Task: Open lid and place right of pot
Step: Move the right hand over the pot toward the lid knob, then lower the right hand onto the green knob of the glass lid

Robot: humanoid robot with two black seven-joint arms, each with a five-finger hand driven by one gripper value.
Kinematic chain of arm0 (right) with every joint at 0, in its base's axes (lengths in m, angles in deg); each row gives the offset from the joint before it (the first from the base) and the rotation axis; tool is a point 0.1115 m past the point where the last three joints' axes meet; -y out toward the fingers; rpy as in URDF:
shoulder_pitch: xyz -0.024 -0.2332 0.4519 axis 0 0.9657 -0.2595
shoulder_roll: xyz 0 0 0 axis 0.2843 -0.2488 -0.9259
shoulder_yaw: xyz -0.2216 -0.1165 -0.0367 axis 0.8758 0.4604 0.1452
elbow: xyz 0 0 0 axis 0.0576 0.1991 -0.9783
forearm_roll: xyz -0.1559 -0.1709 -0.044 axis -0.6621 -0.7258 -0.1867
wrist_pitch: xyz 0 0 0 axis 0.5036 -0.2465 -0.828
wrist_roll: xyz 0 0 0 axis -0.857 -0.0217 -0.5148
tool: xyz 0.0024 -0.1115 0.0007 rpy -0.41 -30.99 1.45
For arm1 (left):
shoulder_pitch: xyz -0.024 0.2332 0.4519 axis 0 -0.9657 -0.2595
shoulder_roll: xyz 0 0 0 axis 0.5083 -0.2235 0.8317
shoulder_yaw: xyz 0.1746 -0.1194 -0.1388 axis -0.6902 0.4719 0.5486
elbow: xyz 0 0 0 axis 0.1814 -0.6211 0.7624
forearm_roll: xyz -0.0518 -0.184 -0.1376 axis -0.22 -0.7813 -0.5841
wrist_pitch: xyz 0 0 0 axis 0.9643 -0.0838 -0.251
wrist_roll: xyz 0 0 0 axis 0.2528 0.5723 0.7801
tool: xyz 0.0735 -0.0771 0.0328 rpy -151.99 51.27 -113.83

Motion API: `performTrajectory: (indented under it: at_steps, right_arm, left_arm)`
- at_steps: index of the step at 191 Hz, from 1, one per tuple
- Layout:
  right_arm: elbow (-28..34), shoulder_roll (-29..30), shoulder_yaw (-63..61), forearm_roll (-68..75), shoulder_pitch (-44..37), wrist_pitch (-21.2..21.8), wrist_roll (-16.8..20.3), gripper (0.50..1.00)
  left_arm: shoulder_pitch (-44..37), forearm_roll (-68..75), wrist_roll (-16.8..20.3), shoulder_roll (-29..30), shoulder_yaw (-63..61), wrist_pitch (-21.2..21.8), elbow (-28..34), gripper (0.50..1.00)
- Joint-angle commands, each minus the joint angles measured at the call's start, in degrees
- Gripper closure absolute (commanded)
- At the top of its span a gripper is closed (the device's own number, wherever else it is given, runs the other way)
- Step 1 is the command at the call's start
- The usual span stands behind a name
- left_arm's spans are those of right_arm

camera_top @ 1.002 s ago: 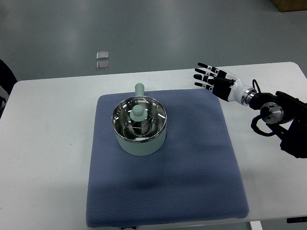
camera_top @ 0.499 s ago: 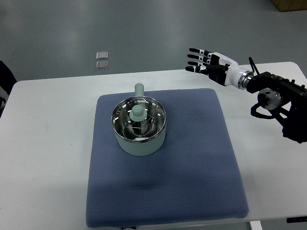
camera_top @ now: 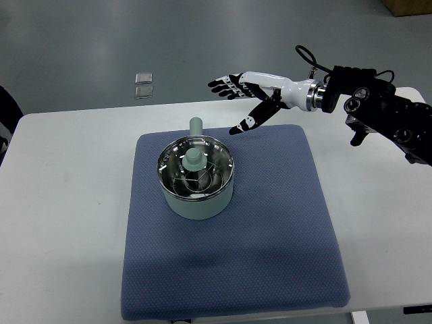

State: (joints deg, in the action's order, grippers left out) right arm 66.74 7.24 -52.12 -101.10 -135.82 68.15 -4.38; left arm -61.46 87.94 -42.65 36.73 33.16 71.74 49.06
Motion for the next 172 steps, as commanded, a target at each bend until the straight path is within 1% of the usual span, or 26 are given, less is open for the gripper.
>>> performTrajectory:
  at_steps: [1, 10, 24, 40, 63, 73, 74, 78, 114, 127, 128, 134, 172]
  right_arm:
    - [0.23, 0.16, 6.98, -5.01, -3.93, 0.12, -4.12, 0.564]
    - [0.4, 0.51, 10.75, -7.2, -6.56, 0.04, -5.61, 0.564]
    - [0.49, 1.12, 14.88, -8.79, -9.99, -0.14, -6.49, 0.566]
    - [0.49, 1.65, 17.35, -8.88, -13.34, -0.14, -6.58, 0.566]
    - [0.4, 4.81, 21.65, -8.88, -19.04, -0.23, -6.67, 0.566]
    - [0.4, 5.17, 22.01, -8.96, -19.4, -0.23, -6.58, 0.566]
    - [0.4, 6.73, 23.92, -9.05, -21.14, -0.32, -6.58, 0.566]
    - [0.4, 7.36, 24.9, -9.05, -21.86, -0.4, -6.58, 0.566]
    - [-0.3, 12.37, 29.83, -10.72, -23.79, -0.93, -6.5, 0.568]
    - [-0.3, 12.55, 30.09, -10.9, -23.97, -1.28, -6.5, 0.568]
    - [-0.48, 12.72, 30.61, -11.86, -24.14, -2.24, -6.5, 0.57]
    - [-0.65, 12.81, 31.15, -12.3, -24.23, -2.95, -6.5, 0.57]
    - [-0.65, 12.73, 31.94, -12.66, -24.23, -4.54, -6.5, 0.587]
  left_arm:
    - [-0.01, 0.02, 0.0, 0.0, 0.03, 0.01, -0.09, 0.5]
    - [-0.01, 0.02, 0.0, 0.0, 0.12, 0.01, -0.26, 0.5]
    - [-0.01, 0.02, 0.0, 0.0, 0.12, 0.01, -0.35, 0.5]
    - [-0.01, 0.02, 0.0, 0.0, 0.12, 0.01, -0.35, 0.5]
    - [-0.01, 0.02, 0.0, 0.0, 0.12, 0.01, -0.35, 0.5]
    - [-0.01, 0.02, 0.0, 0.0, 0.12, 0.01, -0.26, 0.5]
    - [-0.01, 0.02, 0.0, 0.0, 0.12, 0.01, -0.35, 0.5]
    - [-0.01, 0.02, 0.0, 0.0, 0.12, 0.01, -0.35, 0.5]
    - [-0.01, 0.02, 0.0, 0.0, 0.12, 0.01, -0.18, 0.5]
    - [-0.01, 0.02, 0.0, 0.0, 0.12, 0.01, -0.18, 0.5]
    - [-0.01, 0.02, 0.0, 0.0, 0.12, 0.01, -0.09, 0.5]
    - [-0.01, 0.02, 0.0, 0.0, 0.12, 0.01, -0.09, 0.5]
    - [-0.01, 0.02, 0.0, 0.0, 0.2, 0.01, -0.44, 0.5]
